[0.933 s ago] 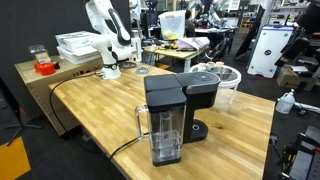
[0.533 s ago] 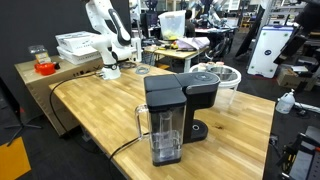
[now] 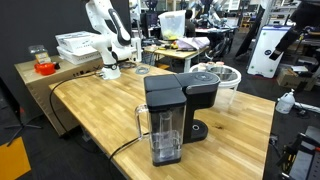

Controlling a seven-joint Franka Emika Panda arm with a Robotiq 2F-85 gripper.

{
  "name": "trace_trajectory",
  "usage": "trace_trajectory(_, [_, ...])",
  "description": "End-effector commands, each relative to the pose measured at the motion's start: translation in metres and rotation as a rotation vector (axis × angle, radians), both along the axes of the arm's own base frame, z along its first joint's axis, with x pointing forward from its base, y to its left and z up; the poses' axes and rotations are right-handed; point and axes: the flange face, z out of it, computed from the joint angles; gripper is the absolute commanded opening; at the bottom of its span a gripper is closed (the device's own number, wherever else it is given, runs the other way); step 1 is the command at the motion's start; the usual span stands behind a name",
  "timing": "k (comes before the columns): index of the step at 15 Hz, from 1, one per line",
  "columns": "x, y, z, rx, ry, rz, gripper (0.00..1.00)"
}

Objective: Put the white object into the silver pot.

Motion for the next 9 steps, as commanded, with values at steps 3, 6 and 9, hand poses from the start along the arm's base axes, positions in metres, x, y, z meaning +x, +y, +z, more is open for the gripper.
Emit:
trace_trajectory(3, [0.0006,0.0002,0.0012,0.0,0.0,0.0,1.0])
trace_trajectory(6, [0.0006,0.0002,0.0013,0.0,-0.001,0.0,1.0])
trace_trajectory(9, [0.0086,0.0019,0.0023,0.009,0.0,0.009,1.0])
